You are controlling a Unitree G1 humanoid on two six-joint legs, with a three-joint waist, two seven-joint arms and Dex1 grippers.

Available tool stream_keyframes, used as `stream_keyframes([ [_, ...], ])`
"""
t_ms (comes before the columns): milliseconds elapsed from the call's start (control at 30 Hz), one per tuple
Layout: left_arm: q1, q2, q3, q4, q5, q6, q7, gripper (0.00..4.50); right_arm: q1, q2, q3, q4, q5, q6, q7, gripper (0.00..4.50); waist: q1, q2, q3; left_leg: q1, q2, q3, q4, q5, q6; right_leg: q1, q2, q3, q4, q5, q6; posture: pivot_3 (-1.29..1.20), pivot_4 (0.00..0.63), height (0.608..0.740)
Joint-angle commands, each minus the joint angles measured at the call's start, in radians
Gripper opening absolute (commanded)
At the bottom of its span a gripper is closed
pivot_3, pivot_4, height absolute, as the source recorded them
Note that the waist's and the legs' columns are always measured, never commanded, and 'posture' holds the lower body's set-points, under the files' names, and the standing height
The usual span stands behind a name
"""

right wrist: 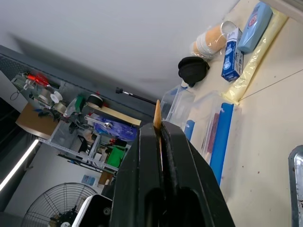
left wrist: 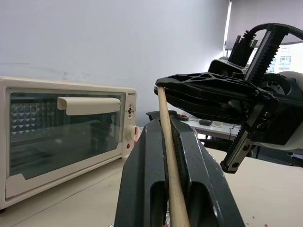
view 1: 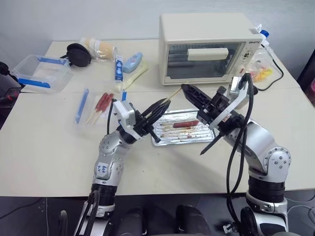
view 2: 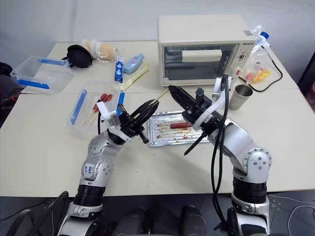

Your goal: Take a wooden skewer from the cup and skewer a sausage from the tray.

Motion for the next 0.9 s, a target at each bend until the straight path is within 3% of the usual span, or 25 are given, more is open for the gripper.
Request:
stream_keyframes([
  [33, -0.006, 0.004, 0.009, -0.043, -0.023, -0.001, 0.003, 0.00, 0.020, -0.051, 0.000, -0.057, -0.002, 0.019, 0.058, 0.73, 0.000, 0.000, 0.000, 0.000, 0.000, 0.000, 0.000, 0.000, 0.000, 0.000, 0.000, 0.000, 0.000, 0.000, 0.000, 0.00, 0.150, 0.740],
  [133, 0.005, 0.034, 0.025, -0.071, -0.046, 0.024, -0.007, 0.00, 0.075, -0.166, -0.035, -0.062, -0.066, 0.076, 0.169, 1.67, 0.003, 0.000, 0.000, 0.000, 0.000, 0.000, 0.000, 0.000, 0.000, 0.000, 0.000, 0.000, -0.001, 0.000, 0.000, 0.00, 0.150, 0.740],
  [233, 0.048, 0.114, 0.080, -0.130, -0.104, 0.083, -0.030, 0.00, 0.201, -0.350, -0.123, -0.076, -0.208, 0.142, 0.417, 2.69, 0.008, 0.000, 0.000, -0.001, 0.000, -0.001, 0.000, -0.001, 0.002, 0.001, -0.001, 0.000, -0.003, 0.000, 0.001, 0.00, 0.150, 0.740],
  [333, 0.128, 0.251, 0.163, -0.177, -0.171, 0.150, -0.093, 0.00, 0.402, -0.502, -0.195, -0.097, -0.552, 0.012, 0.786, 3.76, 0.011, 0.000, 0.000, -0.001, 0.000, 0.000, 0.000, -0.003, 0.004, 0.002, -0.001, 0.002, -0.005, 0.001, 0.001, 0.00, 0.150, 0.740],
  [400, 0.189, 0.333, 0.238, -0.185, -0.227, 0.199, -0.120, 0.00, 0.554, -0.540, -0.216, -0.053, -0.838, -0.249, 1.088, 4.47, 0.011, 0.000, 0.000, 0.001, 0.001, 0.000, -0.001, -0.003, 0.004, 0.003, 0.001, 0.001, -0.007, 0.001, 0.001, 0.00, 0.150, 0.740],
  [467, 0.254, 0.401, 0.325, -0.168, -0.267, 0.224, -0.146, 0.00, 0.648, -0.579, -0.215, 0.092, -1.067, -0.490, 1.305, 4.49, 0.012, 0.000, 0.000, 0.002, 0.000, 0.001, 0.000, -0.003, 0.003, 0.004, 0.002, 0.000, -0.006, 0.001, 0.002, 0.00, 0.150, 0.740],
  [533, 0.304, 0.448, 0.403, -0.153, -0.311, 0.252, -0.154, 0.00, 0.670, -0.585, -0.228, 0.244, -1.191, -0.670, 1.441, 4.49, 0.011, -0.002, 0.001, 0.003, 0.000, 0.002, 0.001, -0.003, 0.004, 0.005, 0.001, 0.001, -0.008, 0.002, 0.004, 0.00, 0.150, 0.740],
  [667, 0.377, 0.495, 0.505, -0.128, -0.350, 0.288, -0.164, 0.00, 0.626, -0.570, -0.243, 0.450, -1.318, -0.909, 1.568, 4.49, 0.008, -0.003, 0.001, 0.005, 0.000, 0.003, 0.003, -0.004, 0.004, 0.006, 0.000, 0.003, -0.012, 0.006, 0.005, 0.00, 0.150, 0.740],
  [833, 0.422, 0.506, 0.555, -0.093, -0.340, 0.283, -0.167, 0.00, 0.474, -0.580, -0.146, 0.437, -1.355, -0.868, 1.596, 4.49, 0.003, -0.003, 0.001, 0.005, 0.000, 0.003, 0.003, -0.004, 0.003, 0.006, 0.000, 0.003, -0.011, 0.006, 0.005, 0.00, 0.150, 0.740],
  [900, 0.411, 0.496, 0.537, -0.106, -0.338, 0.289, -0.156, 0.00, 0.310, -0.600, -0.011, 0.353, -1.419, -0.699, 1.543, 4.49, -0.003, -0.003, 0.002, 0.005, 0.001, 0.003, 0.003, -0.003, 0.003, 0.006, 0.000, 0.003, -0.011, 0.006, 0.004, 0.00, 0.150, 0.740],
])
